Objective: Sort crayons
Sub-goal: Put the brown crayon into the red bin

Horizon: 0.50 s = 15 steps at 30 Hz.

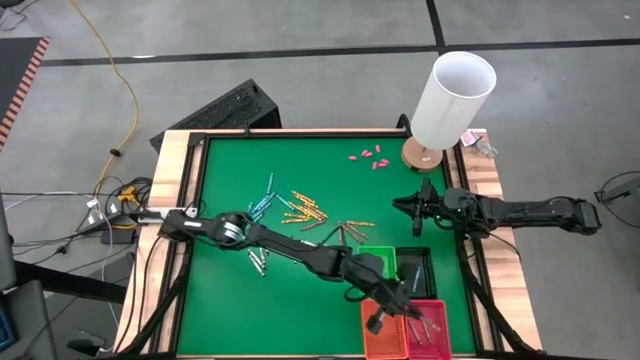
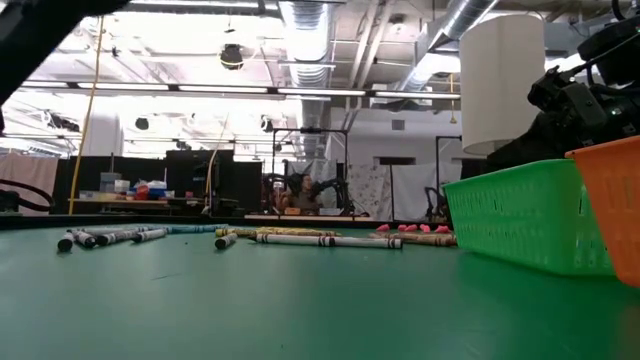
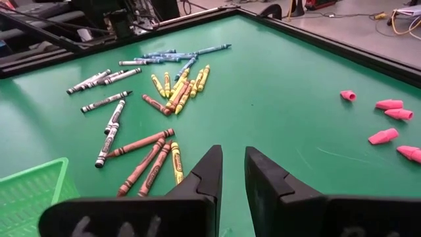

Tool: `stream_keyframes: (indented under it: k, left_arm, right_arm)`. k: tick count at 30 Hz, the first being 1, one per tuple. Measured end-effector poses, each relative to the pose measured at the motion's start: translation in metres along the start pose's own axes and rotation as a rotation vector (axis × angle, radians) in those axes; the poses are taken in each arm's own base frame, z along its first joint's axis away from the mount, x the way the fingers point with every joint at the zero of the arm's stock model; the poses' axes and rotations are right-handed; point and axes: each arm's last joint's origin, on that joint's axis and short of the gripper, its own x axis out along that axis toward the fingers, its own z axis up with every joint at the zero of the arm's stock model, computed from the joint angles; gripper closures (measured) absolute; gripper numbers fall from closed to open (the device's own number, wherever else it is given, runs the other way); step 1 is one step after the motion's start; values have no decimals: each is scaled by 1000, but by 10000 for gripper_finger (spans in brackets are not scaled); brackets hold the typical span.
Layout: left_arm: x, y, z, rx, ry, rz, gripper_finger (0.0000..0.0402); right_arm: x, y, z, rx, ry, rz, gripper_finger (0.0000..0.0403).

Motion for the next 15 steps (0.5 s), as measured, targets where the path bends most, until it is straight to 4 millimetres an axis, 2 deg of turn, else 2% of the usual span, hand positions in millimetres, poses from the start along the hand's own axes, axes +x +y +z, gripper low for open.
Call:
stream_keyframes:
  k: [5,10,15]
  left_arm:
    - [15,4,-22,32,38,-29,400]
    - [16,6,-31,86,46,-18,400]
    - [20,4,-49,136,89,0,400]
  right_arm:
    - [0,0,0,1,0,1,335]
    - [0,0,0,1,1,0,335]
    - [1,0,-1,-1,8,-1,335]
